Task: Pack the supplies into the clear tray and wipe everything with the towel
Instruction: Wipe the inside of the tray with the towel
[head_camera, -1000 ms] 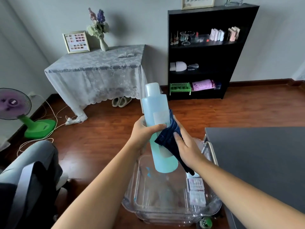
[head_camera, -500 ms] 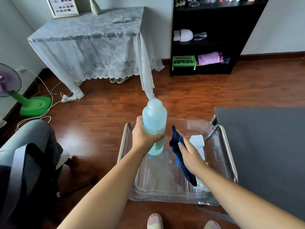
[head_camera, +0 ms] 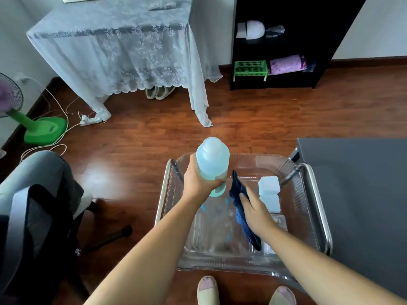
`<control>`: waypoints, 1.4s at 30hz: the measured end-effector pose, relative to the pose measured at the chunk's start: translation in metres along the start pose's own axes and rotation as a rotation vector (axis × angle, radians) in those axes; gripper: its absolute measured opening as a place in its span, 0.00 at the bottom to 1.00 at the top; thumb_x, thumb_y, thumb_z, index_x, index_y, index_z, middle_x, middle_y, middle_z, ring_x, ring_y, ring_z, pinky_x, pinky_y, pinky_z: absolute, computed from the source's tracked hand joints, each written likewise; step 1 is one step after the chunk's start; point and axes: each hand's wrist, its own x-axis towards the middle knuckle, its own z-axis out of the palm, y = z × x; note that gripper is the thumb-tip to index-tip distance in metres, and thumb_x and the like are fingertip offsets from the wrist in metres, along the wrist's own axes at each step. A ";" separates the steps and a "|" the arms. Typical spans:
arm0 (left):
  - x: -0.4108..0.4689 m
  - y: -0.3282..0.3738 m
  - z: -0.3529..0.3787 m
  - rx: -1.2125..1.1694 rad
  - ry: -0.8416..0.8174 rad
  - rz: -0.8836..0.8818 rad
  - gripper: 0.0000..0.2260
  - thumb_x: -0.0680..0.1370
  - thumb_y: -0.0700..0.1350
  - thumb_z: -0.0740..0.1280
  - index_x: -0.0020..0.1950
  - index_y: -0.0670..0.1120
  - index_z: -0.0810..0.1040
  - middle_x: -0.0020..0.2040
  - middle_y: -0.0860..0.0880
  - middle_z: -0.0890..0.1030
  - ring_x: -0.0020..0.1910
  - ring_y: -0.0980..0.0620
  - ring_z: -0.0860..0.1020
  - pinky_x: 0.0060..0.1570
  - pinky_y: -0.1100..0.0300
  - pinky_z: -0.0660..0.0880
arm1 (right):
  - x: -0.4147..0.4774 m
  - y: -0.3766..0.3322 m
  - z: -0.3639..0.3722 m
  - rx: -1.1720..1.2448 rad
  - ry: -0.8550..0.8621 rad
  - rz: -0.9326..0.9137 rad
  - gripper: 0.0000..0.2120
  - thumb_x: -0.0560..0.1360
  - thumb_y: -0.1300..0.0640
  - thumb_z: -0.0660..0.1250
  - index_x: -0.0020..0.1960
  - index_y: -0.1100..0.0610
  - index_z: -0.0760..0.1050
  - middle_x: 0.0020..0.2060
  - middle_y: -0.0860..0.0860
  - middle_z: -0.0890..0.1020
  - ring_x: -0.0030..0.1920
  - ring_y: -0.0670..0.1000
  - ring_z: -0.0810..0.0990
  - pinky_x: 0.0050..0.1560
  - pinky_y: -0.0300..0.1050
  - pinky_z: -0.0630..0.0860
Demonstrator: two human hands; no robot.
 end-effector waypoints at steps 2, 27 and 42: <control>-0.003 0.000 -0.005 0.028 -0.031 0.016 0.40 0.59 0.43 0.80 0.64 0.59 0.64 0.60 0.56 0.74 0.60 0.52 0.72 0.57 0.56 0.73 | 0.000 -0.002 0.000 -0.004 0.000 -0.009 0.21 0.82 0.60 0.52 0.74 0.49 0.60 0.70 0.47 0.69 0.69 0.47 0.67 0.66 0.35 0.62; -0.045 -0.044 -0.082 0.898 -0.034 0.291 0.38 0.75 0.46 0.62 0.78 0.49 0.42 0.78 0.56 0.37 0.78 0.52 0.45 0.74 0.53 0.51 | 0.019 0.087 0.025 -1.400 -0.206 -0.308 0.29 0.78 0.40 0.55 0.76 0.44 0.51 0.76 0.47 0.59 0.77 0.55 0.54 0.74 0.61 0.43; -0.045 -0.036 -0.080 0.690 -0.036 0.171 0.38 0.74 0.33 0.55 0.78 0.55 0.42 0.79 0.54 0.41 0.78 0.52 0.43 0.75 0.45 0.50 | 0.014 0.091 0.022 -1.345 -0.241 -0.222 0.30 0.80 0.44 0.52 0.77 0.48 0.47 0.78 0.45 0.50 0.77 0.50 0.51 0.74 0.52 0.53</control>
